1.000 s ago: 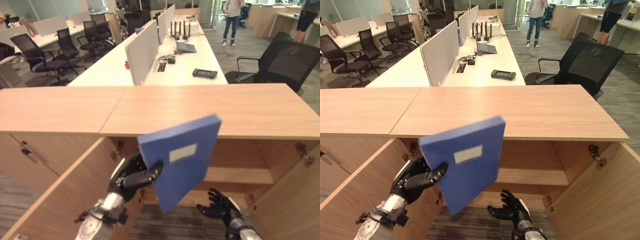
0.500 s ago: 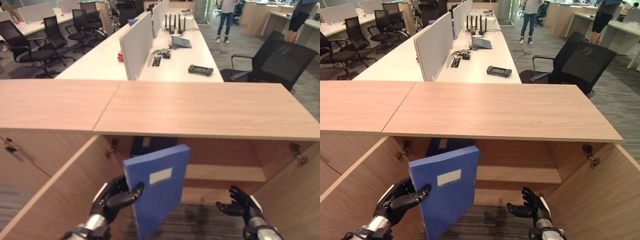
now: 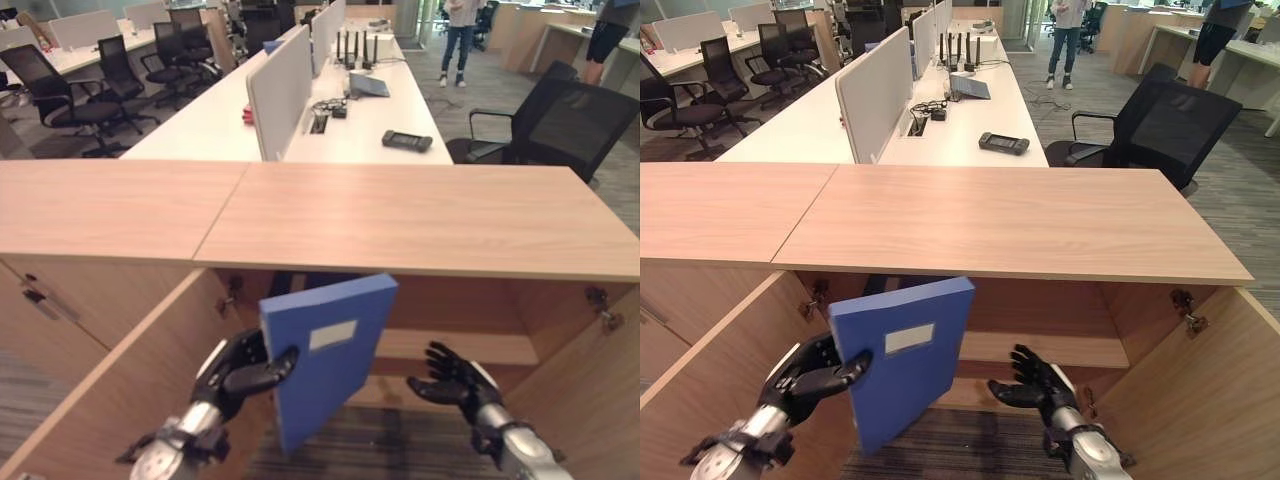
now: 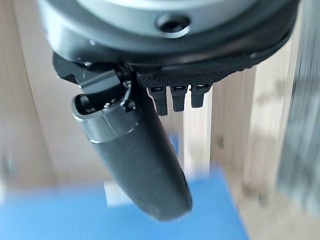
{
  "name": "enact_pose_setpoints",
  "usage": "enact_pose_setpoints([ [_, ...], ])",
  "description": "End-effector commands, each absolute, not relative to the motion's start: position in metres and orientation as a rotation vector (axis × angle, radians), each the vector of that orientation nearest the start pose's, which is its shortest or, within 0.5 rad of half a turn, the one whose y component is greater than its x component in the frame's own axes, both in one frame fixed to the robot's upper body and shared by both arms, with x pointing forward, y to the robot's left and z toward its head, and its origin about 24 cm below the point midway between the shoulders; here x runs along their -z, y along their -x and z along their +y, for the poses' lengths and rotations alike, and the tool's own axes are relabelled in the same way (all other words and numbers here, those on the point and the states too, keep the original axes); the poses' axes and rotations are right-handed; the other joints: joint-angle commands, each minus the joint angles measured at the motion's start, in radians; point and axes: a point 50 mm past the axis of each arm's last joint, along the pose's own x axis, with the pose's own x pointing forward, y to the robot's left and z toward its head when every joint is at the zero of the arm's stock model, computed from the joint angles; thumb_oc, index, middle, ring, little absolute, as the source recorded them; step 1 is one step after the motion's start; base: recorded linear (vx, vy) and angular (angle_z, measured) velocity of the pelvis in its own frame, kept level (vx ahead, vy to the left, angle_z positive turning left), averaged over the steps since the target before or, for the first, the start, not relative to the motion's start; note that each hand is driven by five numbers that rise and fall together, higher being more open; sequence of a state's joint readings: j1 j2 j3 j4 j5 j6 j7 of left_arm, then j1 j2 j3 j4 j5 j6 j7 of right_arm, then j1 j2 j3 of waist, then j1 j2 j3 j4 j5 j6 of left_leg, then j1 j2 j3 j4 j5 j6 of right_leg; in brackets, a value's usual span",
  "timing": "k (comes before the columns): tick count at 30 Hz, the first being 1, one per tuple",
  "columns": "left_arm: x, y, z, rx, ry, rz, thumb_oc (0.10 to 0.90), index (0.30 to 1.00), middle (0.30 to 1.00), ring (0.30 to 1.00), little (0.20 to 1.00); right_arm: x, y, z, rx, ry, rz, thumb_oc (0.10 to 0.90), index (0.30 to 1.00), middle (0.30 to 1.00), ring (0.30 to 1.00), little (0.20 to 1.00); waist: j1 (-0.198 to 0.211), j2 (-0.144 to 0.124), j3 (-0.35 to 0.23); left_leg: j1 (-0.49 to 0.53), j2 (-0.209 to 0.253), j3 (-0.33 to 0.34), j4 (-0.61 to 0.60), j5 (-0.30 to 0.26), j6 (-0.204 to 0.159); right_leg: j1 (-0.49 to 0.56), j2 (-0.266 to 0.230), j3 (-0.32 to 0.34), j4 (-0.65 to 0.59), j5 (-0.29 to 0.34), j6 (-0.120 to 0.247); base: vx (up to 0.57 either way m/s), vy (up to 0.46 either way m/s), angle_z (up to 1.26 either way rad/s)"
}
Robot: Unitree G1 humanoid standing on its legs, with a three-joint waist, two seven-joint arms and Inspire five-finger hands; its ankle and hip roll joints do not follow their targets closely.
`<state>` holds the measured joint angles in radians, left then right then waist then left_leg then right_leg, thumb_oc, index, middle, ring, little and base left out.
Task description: Put the empty folder in the office cabinet
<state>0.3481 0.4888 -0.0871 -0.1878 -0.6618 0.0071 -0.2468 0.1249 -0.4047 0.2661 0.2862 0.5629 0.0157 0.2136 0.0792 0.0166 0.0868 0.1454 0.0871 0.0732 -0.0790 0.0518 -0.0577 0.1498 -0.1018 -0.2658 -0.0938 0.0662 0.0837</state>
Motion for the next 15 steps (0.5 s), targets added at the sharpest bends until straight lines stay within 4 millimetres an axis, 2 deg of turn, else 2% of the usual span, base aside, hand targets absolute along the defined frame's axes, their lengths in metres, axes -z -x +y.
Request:
enact_pose_setpoints([
  [1,-0.081,-0.210,0.196,0.445,0.221,-0.117,0.400,0.300,0.300,0.300,0.300,-0.002,-0.242,-0.149,-0.493,-0.326,0.225,0.800,0.900,0.900,0.900,0.900,0.011,-0.062,-0.017,0.048,-0.019,-0.075,-0.008,-0.095,0.013,0.035,0.005,-0.035,0.007,-0.047,0.006,0.00,0.000,0.00],
  [2,-0.082,-0.214,0.190,0.483,0.215,-0.120,0.400,0.300,0.300,0.300,0.300,-0.001,-0.242,-0.133,-0.564,-0.371,0.239,0.800,0.900,0.900,0.900,0.900,0.013,-0.060,-0.019,0.047,-0.019,-0.076,-0.008,-0.094,0.012,0.037,0.005,-0.035,0.007,-0.048,0.005,0.00,0.000,0.00],
  [4,-0.085,-0.217,0.185,0.511,0.208,-0.134,0.400,0.300,0.300,0.300,0.300,0.002,-0.243,-0.118,-0.618,-0.402,0.260,0.800,0.900,0.900,0.900,0.900,0.017,-0.060,-0.020,0.048,-0.019,-0.077,-0.008,-0.093,0.010,0.038,0.003,-0.036,0.007,-0.047,0.005,-0.01,-0.008,0.06],
  [10,-0.092,-0.223,0.171,0.564,0.224,-0.176,0.400,0.300,0.300,0.300,0.300,-0.005,-0.243,-0.086,-0.743,-0.491,0.258,0.800,0.900,0.900,0.900,0.900,0.024,-0.060,-0.021,0.046,-0.019,-0.078,-0.008,-0.089,0.007,0.039,0.005,-0.037,0.007,-0.048,0.002,0.00,-0.002,0.02],
  [15,-0.094,-0.226,0.161,0.606,0.230,-0.187,0.400,0.300,0.300,0.300,0.300,-0.016,-0.244,-0.070,-0.823,-0.497,0.226,0.800,0.900,0.900,0.900,0.900,0.026,-0.062,-0.022,0.045,-0.018,-0.079,-0.008,-0.088,0.006,0.038,0.006,-0.038,0.007,-0.047,0.001,0.00,0.000,0.00],
])
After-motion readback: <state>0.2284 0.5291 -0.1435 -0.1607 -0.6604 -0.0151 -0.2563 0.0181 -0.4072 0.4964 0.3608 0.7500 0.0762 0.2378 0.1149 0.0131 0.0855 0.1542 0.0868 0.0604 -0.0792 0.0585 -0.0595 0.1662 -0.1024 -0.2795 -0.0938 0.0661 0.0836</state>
